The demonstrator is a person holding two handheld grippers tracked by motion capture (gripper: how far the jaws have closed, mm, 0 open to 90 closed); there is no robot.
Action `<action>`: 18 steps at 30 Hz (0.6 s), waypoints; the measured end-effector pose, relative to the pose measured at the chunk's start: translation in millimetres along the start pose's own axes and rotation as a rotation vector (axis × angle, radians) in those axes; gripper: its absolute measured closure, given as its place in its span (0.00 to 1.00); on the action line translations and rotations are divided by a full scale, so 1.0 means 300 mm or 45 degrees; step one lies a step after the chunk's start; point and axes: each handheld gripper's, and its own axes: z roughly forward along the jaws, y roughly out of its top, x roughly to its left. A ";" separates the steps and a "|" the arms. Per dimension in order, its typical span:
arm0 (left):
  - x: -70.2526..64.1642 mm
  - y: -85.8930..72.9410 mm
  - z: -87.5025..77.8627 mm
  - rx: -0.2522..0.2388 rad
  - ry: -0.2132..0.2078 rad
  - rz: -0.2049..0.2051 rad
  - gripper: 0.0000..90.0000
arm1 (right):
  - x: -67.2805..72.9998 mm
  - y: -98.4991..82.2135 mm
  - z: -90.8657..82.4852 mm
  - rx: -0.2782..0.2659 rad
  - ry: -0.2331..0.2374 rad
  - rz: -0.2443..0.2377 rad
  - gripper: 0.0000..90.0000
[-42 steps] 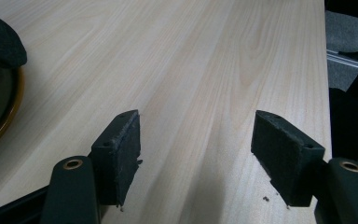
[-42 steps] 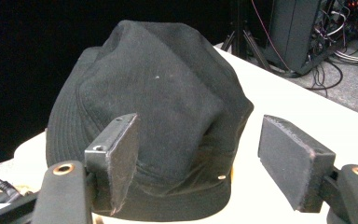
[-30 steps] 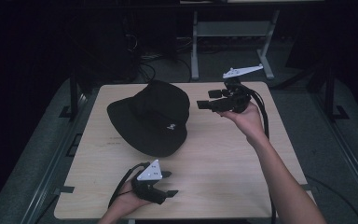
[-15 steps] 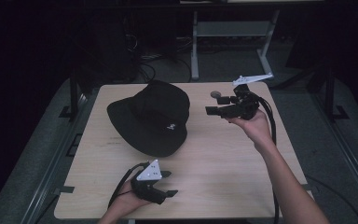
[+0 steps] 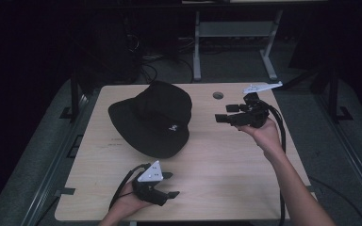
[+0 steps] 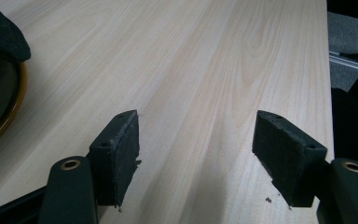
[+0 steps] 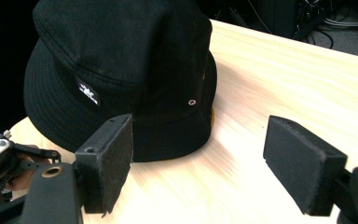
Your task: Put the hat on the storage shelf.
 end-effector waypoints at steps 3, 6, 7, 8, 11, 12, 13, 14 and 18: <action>0.000 -0.001 0.001 -0.002 0.000 -0.004 0.35 | -0.005 -0.015 -0.008 0.003 0.001 0.002 0.26; 0.000 -0.001 0.000 -0.004 0.000 -0.008 0.35 | -0.010 -0.032 -0.015 0.007 -0.002 0.009 0.26; 0.000 -0.001 0.000 -0.004 0.000 -0.008 0.35 | -0.010 -0.032 -0.015 0.007 -0.002 0.009 0.26; 0.000 -0.001 0.000 -0.004 0.000 -0.007 0.35 | -0.012 -0.036 -0.016 0.006 -0.003 0.006 0.26; -0.001 -0.002 0.000 -0.012 -0.001 -0.017 0.35 | -0.017 -0.054 -0.023 0.012 -0.008 0.012 0.26; -0.001 -0.002 0.000 -0.012 -0.001 -0.018 0.35 | -0.020 -0.065 -0.026 0.014 -0.009 0.022 0.26; -0.001 -0.002 0.000 -0.012 -0.001 -0.018 0.35 | -0.020 -0.065 -0.026 0.014 -0.009 0.022 0.26; -0.001 -0.002 -0.001 -0.011 -0.001 -0.020 0.35 | -0.023 -0.069 -0.027 0.017 -0.010 0.024 0.26; -0.001 -0.002 -0.001 -0.012 0.000 -0.021 0.35 | -0.033 -0.089 -0.036 0.020 -0.012 0.032 0.26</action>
